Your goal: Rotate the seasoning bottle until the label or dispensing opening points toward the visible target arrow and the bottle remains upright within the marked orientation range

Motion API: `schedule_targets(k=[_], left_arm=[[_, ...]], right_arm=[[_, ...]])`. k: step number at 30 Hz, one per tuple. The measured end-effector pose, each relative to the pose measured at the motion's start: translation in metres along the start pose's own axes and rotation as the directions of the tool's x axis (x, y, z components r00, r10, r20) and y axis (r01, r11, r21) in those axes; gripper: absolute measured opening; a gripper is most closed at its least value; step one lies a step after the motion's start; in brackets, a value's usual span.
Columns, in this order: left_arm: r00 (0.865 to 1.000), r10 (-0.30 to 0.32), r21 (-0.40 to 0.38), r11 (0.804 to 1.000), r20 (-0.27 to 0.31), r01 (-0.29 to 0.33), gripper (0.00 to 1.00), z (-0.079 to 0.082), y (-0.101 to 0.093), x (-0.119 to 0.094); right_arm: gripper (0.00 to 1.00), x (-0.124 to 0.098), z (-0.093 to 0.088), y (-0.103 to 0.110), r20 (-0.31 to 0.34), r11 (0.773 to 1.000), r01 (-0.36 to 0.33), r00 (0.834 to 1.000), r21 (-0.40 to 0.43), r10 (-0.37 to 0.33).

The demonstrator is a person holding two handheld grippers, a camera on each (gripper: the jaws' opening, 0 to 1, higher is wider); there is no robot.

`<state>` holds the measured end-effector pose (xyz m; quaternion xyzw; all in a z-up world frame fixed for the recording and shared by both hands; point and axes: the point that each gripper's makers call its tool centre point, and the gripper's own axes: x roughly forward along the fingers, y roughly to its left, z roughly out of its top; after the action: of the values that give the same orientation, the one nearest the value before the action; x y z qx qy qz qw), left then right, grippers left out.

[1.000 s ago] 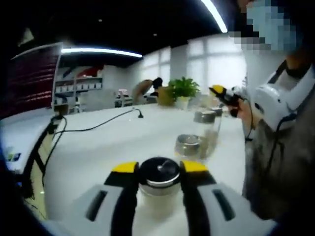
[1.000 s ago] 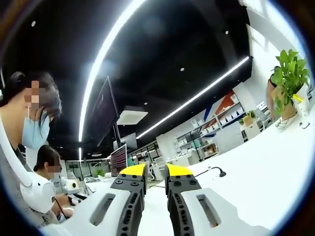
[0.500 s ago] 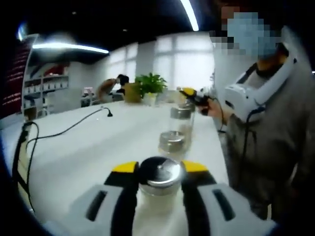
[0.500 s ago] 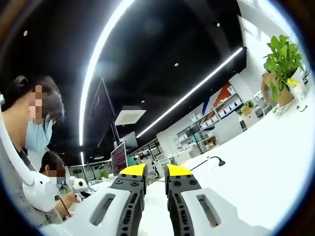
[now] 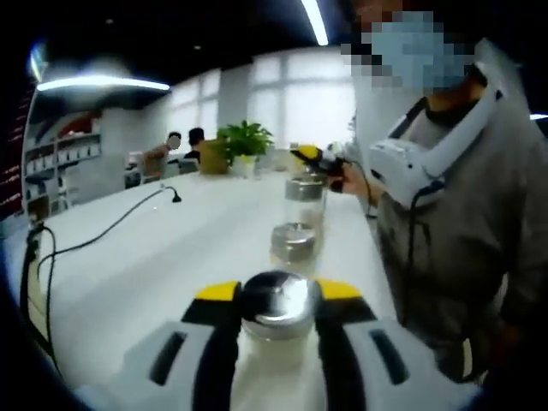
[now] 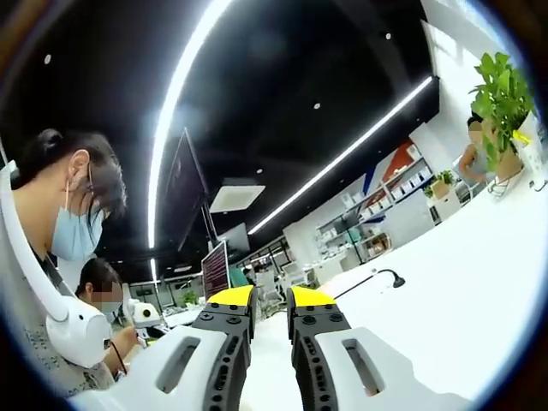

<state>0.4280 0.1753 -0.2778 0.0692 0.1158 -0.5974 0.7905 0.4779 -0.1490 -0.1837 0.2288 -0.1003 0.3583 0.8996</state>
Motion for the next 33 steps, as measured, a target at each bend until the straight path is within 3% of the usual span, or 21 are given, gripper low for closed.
schedule_targets(k=[12,14,15,18,21,22,24,27,30,31,33], left_arm=[[0.997,-0.071,0.036,0.997,-0.032,0.072,0.35,-0.001,-0.005,0.002],[0.997,-0.076,0.004,0.997,-0.031,0.076,0.35,-0.001,-0.003,0.002],[0.999,-0.046,-0.025,0.999,-0.028,0.045,0.35,-0.001,0.0,0.003],[1.0,-0.013,0.023,1.0,-0.001,0.013,0.38,0.002,-0.003,0.002],[0.994,0.021,-0.058,0.998,0.11,-0.015,0.55,0.018,-0.008,-0.005],[0.992,0.048,-0.075,0.996,0.118,-0.04,0.6,0.019,-0.006,-0.009],[0.988,0.107,-0.068,0.993,0.114,-0.1,0.61,0.019,-0.002,-0.013],[0.965,0.217,-0.041,0.976,0.149,-0.213,0.58,0.019,0.003,-0.019],[0.917,0.347,-0.053,0.938,0.195,-0.343,0.58,0.019,0.014,-0.025],[0.896,0.395,-0.068,0.918,0.201,-0.39,0.57,0.017,0.019,-0.029],[0.866,0.435,-0.117,0.901,0.246,-0.419,0.54,0.019,0.018,-0.031]], right_arm=[[0.13,0.001,0.0,0.016,-0.002,0.998,-0.055,0.998,-0.025,0.055],[0.12,0.0,0.0,0.015,-0.011,0.999,-0.037,0.999,-0.041,0.036],[0.12,-0.001,0.002,0.016,-0.009,0.998,-0.035,0.999,-0.048,0.035],[0.12,-0.006,0.008,0.02,0.014,0.998,-0.042,0.999,-0.05,0.042],[0.12,-0.009,0.007,0.016,0.013,0.999,-0.029,0.999,-0.04,0.029],[0.12,-0.009,0.007,0.015,0.012,0.999,-0.027,1.0,-0.036,0.027],[0.12,-0.008,0.006,0.012,0.013,0.999,-0.024,1.0,-0.022,0.024],[0.12,0.001,0.007,0.012,-0.011,0.999,-0.037,0.999,-0.013,0.037],[0.12,0.01,0.012,0.013,-0.02,0.998,-0.044,0.999,-0.034,0.044],[0.12,0.013,0.016,0.014,-0.01,0.998,-0.048,0.999,-0.038,0.047],[0.12,0.016,0.021,0.017,0.012,0.997,-0.055,0.998,-0.045,0.056]])
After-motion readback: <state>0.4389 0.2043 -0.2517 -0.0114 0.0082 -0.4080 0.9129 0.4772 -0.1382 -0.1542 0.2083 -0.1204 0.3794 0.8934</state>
